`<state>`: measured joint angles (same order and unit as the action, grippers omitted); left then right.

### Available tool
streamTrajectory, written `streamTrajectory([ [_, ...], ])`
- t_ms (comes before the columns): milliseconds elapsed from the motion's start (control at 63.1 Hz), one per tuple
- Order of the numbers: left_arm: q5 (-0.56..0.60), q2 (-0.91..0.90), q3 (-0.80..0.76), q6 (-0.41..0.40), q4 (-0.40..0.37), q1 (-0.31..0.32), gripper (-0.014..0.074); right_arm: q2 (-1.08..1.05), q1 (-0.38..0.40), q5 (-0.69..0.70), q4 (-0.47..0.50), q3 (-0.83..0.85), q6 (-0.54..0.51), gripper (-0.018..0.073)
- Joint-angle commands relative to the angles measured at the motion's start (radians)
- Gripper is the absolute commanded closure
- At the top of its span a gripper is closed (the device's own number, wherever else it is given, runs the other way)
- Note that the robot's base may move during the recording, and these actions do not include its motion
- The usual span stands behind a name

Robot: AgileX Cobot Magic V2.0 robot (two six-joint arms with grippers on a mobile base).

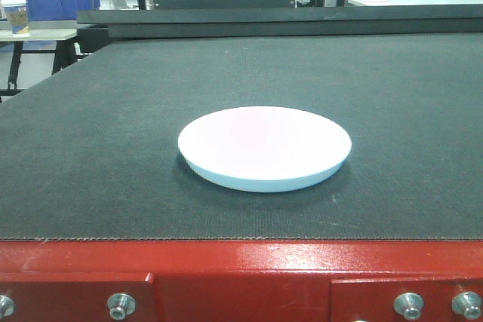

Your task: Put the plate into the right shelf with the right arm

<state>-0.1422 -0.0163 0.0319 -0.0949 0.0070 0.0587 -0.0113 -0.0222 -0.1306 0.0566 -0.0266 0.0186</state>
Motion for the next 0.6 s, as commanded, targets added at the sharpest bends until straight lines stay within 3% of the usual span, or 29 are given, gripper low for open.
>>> streamTrajectory([
  [0, 0.089, -0.006, 0.009, -0.006, 0.000, 0.002, 0.0643, -0.012, 0.004, 0.085, -0.011, 0.005, -0.009, 0.0505],
  [586, 0.089, -0.006, 0.009, -0.006, 0.000, 0.002, 0.0643, -0.012, 0.004, 0.157, -0.012, 0.005, -0.009, 0.0505],
])
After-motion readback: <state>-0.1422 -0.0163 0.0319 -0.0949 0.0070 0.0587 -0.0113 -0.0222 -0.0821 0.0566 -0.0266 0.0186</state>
